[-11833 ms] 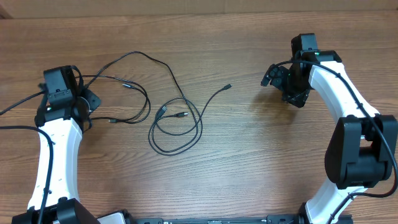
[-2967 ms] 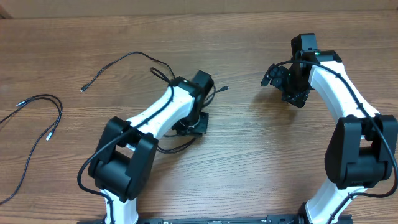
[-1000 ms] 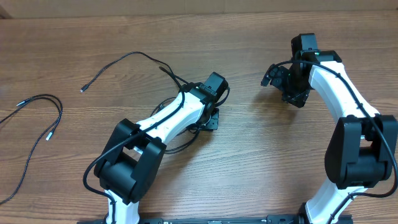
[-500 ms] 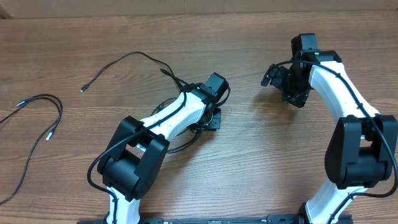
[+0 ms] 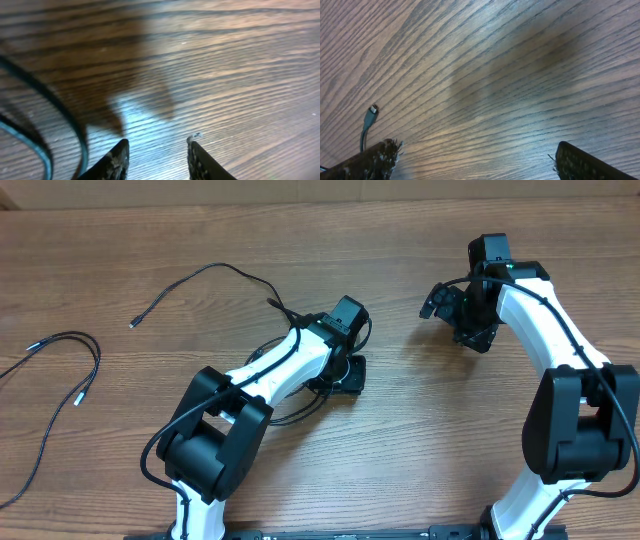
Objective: Untangle cables
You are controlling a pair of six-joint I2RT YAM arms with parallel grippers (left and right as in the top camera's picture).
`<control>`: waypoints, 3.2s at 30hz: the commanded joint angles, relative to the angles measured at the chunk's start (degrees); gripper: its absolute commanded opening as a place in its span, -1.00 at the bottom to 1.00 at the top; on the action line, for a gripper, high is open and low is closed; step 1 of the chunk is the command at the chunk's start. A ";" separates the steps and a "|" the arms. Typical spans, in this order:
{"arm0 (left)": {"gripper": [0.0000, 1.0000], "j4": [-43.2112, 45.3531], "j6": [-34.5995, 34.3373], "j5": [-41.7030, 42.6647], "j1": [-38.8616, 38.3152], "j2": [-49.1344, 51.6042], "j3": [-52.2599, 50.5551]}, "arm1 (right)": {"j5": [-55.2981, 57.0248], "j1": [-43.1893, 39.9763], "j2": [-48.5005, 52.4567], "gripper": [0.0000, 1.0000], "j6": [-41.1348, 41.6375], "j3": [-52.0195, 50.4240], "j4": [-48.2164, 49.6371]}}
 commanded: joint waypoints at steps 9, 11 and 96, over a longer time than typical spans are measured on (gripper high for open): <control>-0.15 -5.31 5.38 1.99 4.61 0.98 5.33 | 0.33 0.00 0.07 1.00 -0.07 0.55 0.15; -0.16 -5.22 5.35 1.11 5.35 0.98 5.29 | 0.33 0.00 0.07 1.00 -0.07 0.55 0.15; -0.92 -1.42 30.69 54.40 13.22 -2.62 1.42 | 0.33 0.00 0.07 1.00 -0.07 0.55 0.15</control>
